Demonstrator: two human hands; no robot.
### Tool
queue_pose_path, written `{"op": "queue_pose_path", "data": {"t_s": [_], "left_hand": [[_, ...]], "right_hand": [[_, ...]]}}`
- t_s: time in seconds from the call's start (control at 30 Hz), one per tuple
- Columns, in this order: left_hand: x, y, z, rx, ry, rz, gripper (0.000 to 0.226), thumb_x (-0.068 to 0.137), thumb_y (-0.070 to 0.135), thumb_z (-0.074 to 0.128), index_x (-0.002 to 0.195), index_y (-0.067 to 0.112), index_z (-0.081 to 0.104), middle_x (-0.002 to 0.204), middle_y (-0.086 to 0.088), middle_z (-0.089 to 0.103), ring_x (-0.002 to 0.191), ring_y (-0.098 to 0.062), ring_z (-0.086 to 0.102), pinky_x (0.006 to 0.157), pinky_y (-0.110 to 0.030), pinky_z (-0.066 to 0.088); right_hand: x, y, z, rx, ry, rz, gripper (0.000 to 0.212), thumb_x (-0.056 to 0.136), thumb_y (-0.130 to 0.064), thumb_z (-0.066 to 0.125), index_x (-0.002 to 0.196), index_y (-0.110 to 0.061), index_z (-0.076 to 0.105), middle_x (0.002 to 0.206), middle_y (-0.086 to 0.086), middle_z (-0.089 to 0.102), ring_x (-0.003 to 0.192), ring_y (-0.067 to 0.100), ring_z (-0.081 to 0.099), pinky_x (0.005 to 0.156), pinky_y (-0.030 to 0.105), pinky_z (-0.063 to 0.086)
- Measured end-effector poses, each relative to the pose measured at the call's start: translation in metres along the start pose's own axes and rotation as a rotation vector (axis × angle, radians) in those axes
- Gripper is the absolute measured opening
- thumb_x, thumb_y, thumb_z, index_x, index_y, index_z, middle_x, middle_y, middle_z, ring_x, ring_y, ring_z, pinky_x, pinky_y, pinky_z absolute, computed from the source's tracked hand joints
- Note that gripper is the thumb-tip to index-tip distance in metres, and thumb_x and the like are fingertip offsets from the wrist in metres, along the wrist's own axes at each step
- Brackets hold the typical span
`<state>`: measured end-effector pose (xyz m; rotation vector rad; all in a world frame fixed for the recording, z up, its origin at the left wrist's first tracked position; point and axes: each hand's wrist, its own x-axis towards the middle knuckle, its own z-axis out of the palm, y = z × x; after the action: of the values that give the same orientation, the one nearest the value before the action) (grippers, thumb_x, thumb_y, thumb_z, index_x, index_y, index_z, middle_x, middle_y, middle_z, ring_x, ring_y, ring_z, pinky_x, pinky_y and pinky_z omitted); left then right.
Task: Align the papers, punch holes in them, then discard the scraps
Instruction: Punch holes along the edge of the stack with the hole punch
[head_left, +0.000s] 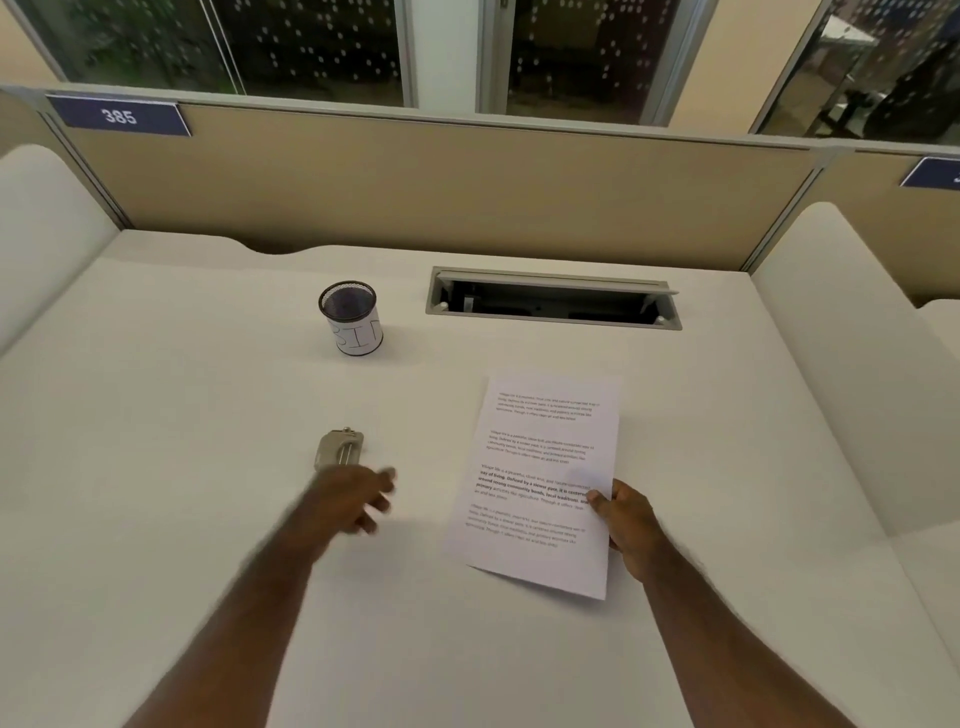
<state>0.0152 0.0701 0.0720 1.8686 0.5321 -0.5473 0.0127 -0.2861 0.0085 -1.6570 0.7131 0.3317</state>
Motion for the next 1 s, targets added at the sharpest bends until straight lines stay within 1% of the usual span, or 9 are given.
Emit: {"op": "queue_pose_path", "data": {"t_s": [0.03, 0.1, 0.13, 0.2, 0.27, 0.37, 0.5, 0.7, 1.0], "left_hand": [[0.010, 0.001, -0.013, -0.043, 0.188, 0.057, 0.020, 0.083, 0.032, 0.066, 0.085, 0.014, 0.072, 0.083, -0.010, 0.073, 0.054, -0.021, 0.066, 0.058, -0.027, 0.050], [0.028, 0.001, -0.033, 0.095, 0.494, 0.106, 0.022, 0.082, 0.032, 0.062, 0.096, 0.018, 0.071, 0.092, -0.007, 0.071, 0.087, -0.029, 0.070, 0.082, -0.036, 0.053], [0.037, -0.002, -0.039, 0.191, 0.559, 0.084, 0.032, 0.084, 0.036, 0.063, 0.109, 0.017, 0.068, 0.102, -0.007, 0.071, 0.103, -0.030, 0.066, 0.092, -0.038, 0.049], [0.057, -0.013, -0.046, 0.275, 0.500, -0.005, 0.057, 0.082, 0.048, 0.064, 0.124, 0.010, 0.060, 0.120, -0.012, 0.066, 0.119, -0.031, 0.058, 0.101, -0.040, 0.043], [0.071, -0.023, -0.047, 0.341, 0.358, -0.082, 0.054, 0.081, 0.052, 0.062, 0.111, 0.007, 0.065, 0.115, -0.017, 0.067, 0.111, -0.037, 0.062, 0.090, -0.039, 0.049], [0.076, -0.027, -0.041, 0.226, 0.298, -0.060, 0.030, 0.085, 0.034, 0.061, 0.078, 0.006, 0.066, 0.081, -0.021, 0.063, 0.079, -0.041, 0.065, 0.067, -0.034, 0.044], [0.079, -0.025, -0.035, 0.069, 0.312, -0.014, 0.024, 0.087, 0.018, 0.063, 0.080, -0.004, 0.068, 0.073, -0.015, 0.056, 0.072, -0.025, 0.051, 0.069, -0.034, 0.040], [0.078, -0.008, 0.000, -0.050, 0.182, 0.013, 0.026, 0.088, 0.017, 0.066, 0.064, 0.009, 0.059, 0.075, -0.015, 0.056, 0.072, -0.023, 0.053, 0.072, -0.036, 0.048], [0.077, 0.003, 0.044, 0.002, 0.121, 0.099, 0.029, 0.086, 0.022, 0.064, 0.061, 0.012, 0.053, 0.067, -0.011, 0.047, 0.068, -0.019, 0.045, 0.068, -0.034, 0.042]], "right_hand": [[0.001, 0.005, 0.002, -0.017, -0.011, -0.006, 0.011, 0.092, -0.015, 0.057, 0.097, -0.020, 0.066, 0.106, 0.009, 0.072, 0.096, 0.032, 0.069, 0.084, 0.050, 0.057], [0.002, 0.013, 0.006, -0.044, -0.042, -0.031, 0.012, 0.091, -0.015, 0.059, 0.098, -0.019, 0.068, 0.105, 0.007, 0.074, 0.096, 0.031, 0.070, 0.087, 0.054, 0.056], [0.003, 0.014, 0.008, -0.044, -0.051, -0.042, 0.013, 0.091, -0.015, 0.059, 0.100, -0.018, 0.068, 0.105, 0.007, 0.074, 0.095, 0.030, 0.070, 0.088, 0.054, 0.056], [0.003, 0.013, 0.012, -0.046, -0.059, -0.056, 0.013, 0.092, -0.014, 0.059, 0.100, -0.018, 0.068, 0.105, 0.007, 0.074, 0.095, 0.029, 0.071, 0.088, 0.053, 0.056], [0.004, 0.011, 0.012, -0.074, -0.064, -0.060, 0.012, 0.092, -0.014, 0.059, 0.099, -0.019, 0.068, 0.104, 0.007, 0.074, 0.093, 0.029, 0.071, 0.087, 0.051, 0.057], [0.007, 0.012, 0.011, -0.054, -0.055, -0.047, 0.010, 0.092, -0.014, 0.060, 0.097, -0.017, 0.068, 0.103, 0.009, 0.074, 0.094, 0.032, 0.070, 0.087, 0.052, 0.057], [0.008, 0.012, 0.012, -0.042, -0.039, -0.056, 0.010, 0.091, -0.012, 0.061, 0.091, -0.019, 0.068, 0.102, 0.010, 0.074, 0.095, 0.033, 0.070, 0.087, 0.051, 0.056], [0.010, 0.015, 0.010, -0.025, -0.049, -0.063, 0.010, 0.091, -0.011, 0.062, 0.096, -0.016, 0.069, 0.102, 0.011, 0.074, 0.089, 0.030, 0.070, 0.086, 0.050, 0.057], [0.010, 0.017, 0.009, -0.014, -0.078, -0.077, 0.012, 0.092, -0.011, 0.060, 0.097, -0.017, 0.069, 0.104, 0.011, 0.074, 0.089, 0.030, 0.071, 0.086, 0.051, 0.057]]}}
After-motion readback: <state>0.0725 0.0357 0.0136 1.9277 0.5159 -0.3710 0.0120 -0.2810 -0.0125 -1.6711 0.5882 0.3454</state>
